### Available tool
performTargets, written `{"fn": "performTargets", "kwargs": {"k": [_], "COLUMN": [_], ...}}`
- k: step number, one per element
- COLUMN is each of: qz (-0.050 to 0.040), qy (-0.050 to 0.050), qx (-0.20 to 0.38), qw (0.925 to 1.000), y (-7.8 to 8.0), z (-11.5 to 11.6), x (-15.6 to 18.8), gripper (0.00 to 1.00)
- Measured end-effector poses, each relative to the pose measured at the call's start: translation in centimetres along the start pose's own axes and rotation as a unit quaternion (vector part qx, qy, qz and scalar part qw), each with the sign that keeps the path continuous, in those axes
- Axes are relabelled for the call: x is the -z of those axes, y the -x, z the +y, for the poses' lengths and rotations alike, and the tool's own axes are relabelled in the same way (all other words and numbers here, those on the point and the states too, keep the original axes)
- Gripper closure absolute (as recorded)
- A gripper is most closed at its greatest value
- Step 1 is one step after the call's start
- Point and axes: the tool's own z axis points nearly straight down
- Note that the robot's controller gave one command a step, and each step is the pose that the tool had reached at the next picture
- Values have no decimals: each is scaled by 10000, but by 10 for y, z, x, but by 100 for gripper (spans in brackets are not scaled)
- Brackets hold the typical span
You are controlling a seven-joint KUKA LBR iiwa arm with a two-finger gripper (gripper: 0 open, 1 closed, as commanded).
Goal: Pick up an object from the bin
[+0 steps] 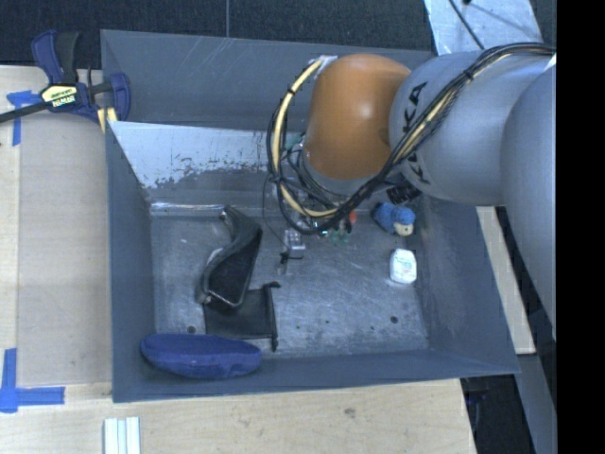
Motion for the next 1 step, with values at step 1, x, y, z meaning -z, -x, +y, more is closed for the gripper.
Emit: {"fn": "performTargets", "kwargs": {"k": [1], "qz": [-21], "qy": [0], "qx": [1921], "qw": [9814], "y": [7], "z": [82], "x": [-62], "gripper": [0]}}
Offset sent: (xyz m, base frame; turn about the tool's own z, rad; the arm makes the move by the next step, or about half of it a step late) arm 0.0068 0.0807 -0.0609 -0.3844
